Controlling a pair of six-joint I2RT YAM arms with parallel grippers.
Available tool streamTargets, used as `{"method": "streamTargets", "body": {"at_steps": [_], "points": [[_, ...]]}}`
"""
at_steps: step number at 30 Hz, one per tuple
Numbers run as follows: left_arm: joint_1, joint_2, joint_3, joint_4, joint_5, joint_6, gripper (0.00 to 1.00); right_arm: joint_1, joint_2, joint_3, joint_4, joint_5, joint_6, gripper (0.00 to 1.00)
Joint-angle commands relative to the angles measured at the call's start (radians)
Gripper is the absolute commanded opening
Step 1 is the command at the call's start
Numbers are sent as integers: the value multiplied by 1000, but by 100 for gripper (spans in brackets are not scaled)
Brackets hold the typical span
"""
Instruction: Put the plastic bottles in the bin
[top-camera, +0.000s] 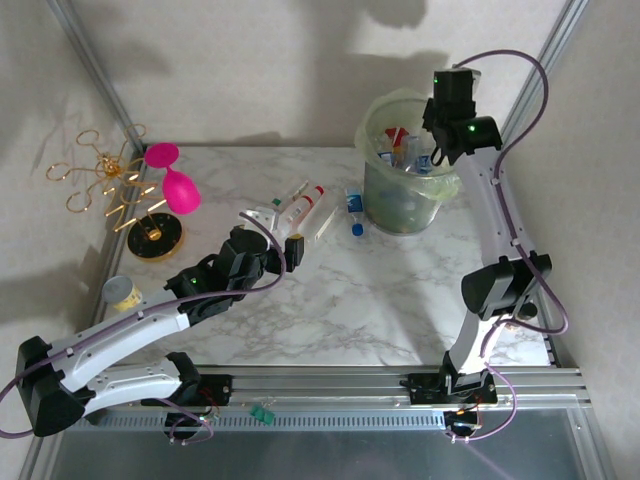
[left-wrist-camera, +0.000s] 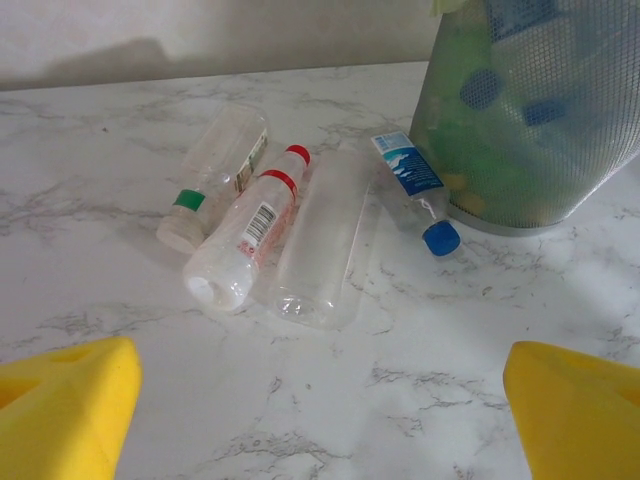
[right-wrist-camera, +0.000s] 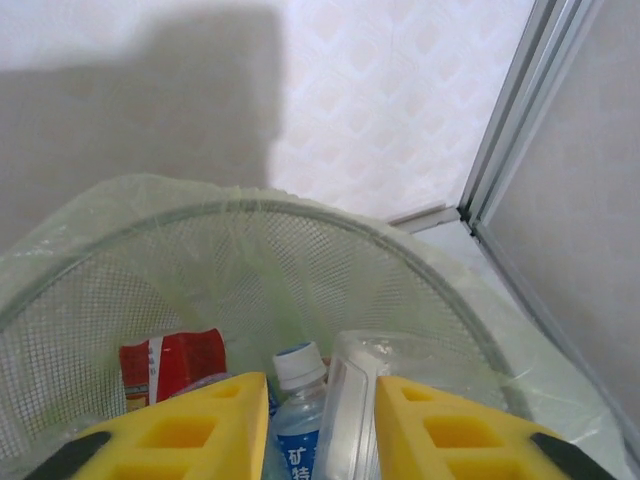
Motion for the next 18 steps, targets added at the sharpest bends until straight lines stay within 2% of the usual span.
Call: {"method": "streamTargets", "body": {"at_steps": [1,9,13,18], "points": [[2,-22,-10,0,-24,3,93,-17,39,-38,10,-5,6,30],[2,-23,-9,-2,-29,3,93,-57,89,-121,29,-18,28,30],[2,-19,-7,-4,-31,3,93,-64,112,-130,26,-34,29,27],[2,-19,-7,-5,-32,4,94,-40,53,-131,51,-42,17,27]]}}
